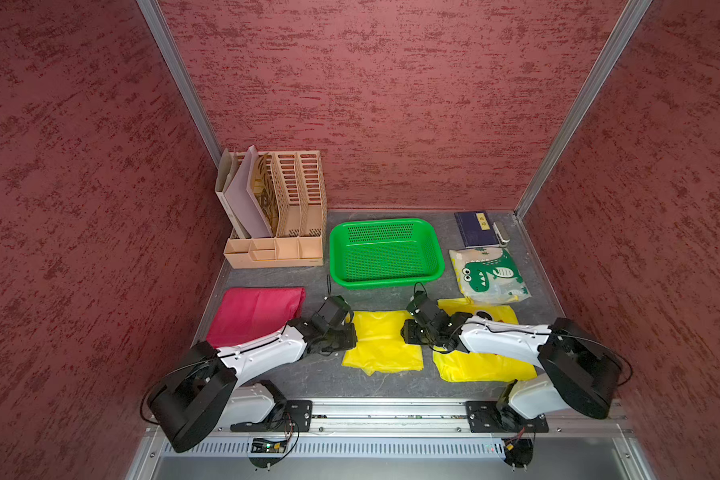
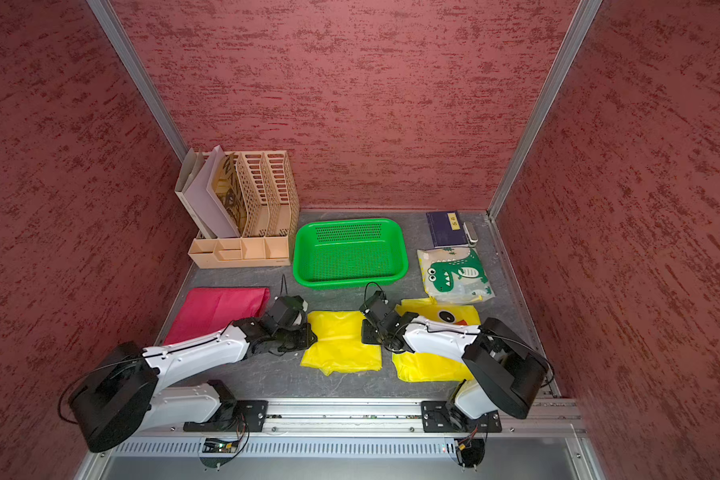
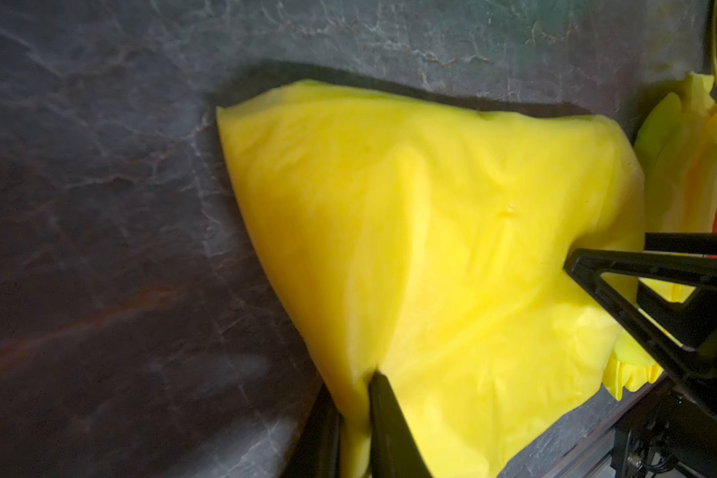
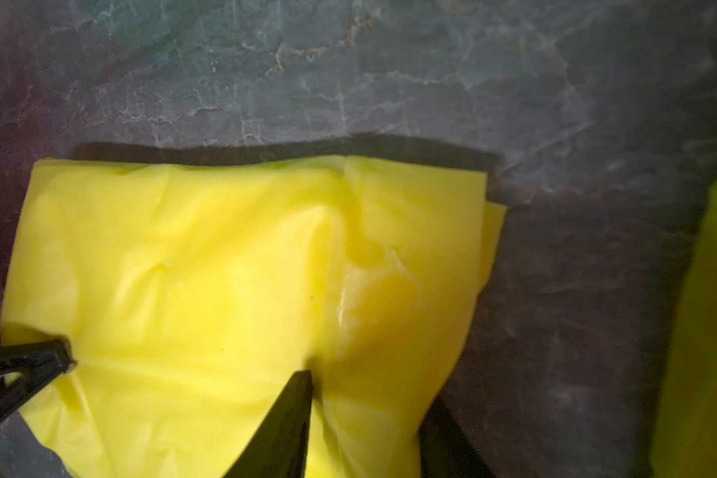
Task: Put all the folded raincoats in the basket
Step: Pick up the raincoat from the center of the board.
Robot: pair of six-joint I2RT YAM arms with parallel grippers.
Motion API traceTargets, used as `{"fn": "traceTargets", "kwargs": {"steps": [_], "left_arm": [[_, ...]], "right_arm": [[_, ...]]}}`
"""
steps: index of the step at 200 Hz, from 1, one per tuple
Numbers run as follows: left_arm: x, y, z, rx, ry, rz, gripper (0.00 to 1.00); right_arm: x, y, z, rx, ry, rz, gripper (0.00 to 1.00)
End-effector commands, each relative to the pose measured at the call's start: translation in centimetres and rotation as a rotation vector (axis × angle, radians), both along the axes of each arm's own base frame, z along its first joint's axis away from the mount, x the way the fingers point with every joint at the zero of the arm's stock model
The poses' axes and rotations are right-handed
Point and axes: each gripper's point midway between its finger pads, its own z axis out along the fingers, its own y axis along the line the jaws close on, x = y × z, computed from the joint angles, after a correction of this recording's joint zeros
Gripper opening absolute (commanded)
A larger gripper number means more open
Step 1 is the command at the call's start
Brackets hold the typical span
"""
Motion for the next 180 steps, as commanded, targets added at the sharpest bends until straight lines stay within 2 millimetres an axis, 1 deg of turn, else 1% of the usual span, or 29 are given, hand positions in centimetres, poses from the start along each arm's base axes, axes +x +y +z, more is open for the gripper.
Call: {"fn": "traceTargets", "kwargs": {"steps": [1, 6, 15, 31, 71, 106, 150, 180], "left_arm": [[0.8, -0.8, 1.0, -0.003, -0.038, -0.002, 0.0], [1.0, -0.9, 1.2, -0.002, -0.042, 0.001, 0.0], [1.1, -1.0, 1.3, -0.005, -0.046, 0.005, 0.0], [1.2, -1.4, 1.7, -0.019, -0.054, 0.004, 0.0], [1.4, -2.4, 2.7, -0.022, -0.083, -0.014, 0.0], [1.4, -2.9, 3.9, -0.046, -0.114, -0.023, 0.0], [1.7, -3.0, 5.9, -0.075, -0.155, -0.024, 0.0], [1.6, -2.7, 6.8, -0.084, -0.17, -0.011, 0.0]], "right_arm": [[-0.6, 0.4, 0.3, 0.02, 0.001, 0.011, 0.29], [-0.5, 0.6, 1.1, 0.04, -0.016, 0.012, 0.26], [-0.5, 0.8, 1.2, 0.046, -0.017, 0.014, 0.19], [-0.5, 0.9, 1.2, 0.052, -0.016, 0.016, 0.0], [-0.6, 1.1, 1.7, 0.053, -0.022, 0.021, 0.0], [-0.4, 1.1, 3.0, 0.042, -0.042, 0.03, 0.0], [-0.3, 0.9, 4.5, 0.063, -0.071, 0.018, 0.0], [-0.4, 0.9, 5.7, 0.084, -0.083, 0.02, 0.0]]}}
